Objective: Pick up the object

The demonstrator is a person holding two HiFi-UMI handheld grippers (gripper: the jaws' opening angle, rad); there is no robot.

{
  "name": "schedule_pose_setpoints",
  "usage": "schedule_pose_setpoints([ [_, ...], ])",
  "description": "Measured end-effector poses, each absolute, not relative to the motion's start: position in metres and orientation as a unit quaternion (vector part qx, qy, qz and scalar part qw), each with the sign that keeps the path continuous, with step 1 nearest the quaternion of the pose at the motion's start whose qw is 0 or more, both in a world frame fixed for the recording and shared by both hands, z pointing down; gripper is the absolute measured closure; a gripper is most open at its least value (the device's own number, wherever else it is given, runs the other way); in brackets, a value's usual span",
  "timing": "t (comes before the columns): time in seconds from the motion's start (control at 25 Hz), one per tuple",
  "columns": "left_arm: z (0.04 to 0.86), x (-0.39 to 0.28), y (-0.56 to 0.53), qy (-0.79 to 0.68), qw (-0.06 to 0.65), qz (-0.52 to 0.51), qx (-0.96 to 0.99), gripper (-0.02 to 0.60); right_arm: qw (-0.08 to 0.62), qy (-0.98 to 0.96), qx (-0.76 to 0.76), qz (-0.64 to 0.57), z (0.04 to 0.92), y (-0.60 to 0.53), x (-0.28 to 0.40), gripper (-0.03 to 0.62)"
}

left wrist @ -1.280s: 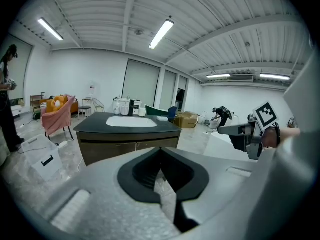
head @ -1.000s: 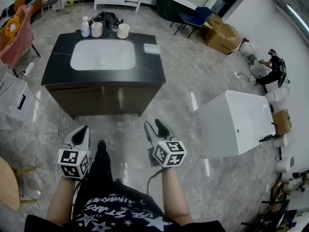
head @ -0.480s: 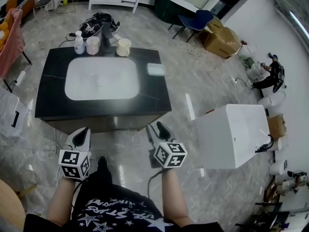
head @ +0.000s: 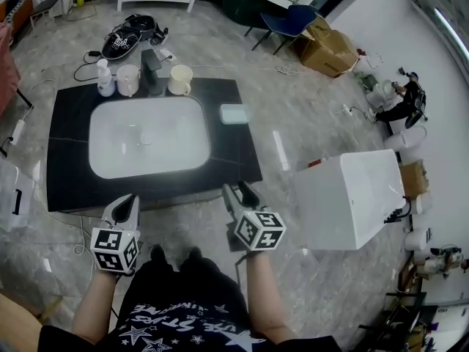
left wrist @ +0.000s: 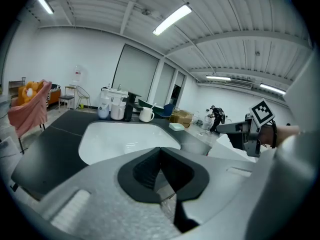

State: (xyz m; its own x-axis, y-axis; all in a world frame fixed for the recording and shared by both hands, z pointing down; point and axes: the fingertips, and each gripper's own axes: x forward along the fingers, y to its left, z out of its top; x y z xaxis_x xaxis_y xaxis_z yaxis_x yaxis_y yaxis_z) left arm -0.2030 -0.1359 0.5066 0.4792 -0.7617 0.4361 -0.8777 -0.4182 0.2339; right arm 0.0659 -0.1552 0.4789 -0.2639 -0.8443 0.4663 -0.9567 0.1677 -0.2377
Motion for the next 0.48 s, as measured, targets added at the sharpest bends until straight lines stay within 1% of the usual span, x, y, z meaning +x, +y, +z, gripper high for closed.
schedule_pose_setpoints([
  [0.24,0.509,-0.185,-0.170,-0.497,0.223,0.132,0.828,0.574,0.115,-0.748,0.602,0.254,0.490,-0.191,0.093,0.388],
  [0.48,0.510,-0.168,-0.209,-0.520,0.210,0.142,0.816,0.574,0.103,-0.762,0.587,0.253,0.502,-0.260,0.119,0.388],
])
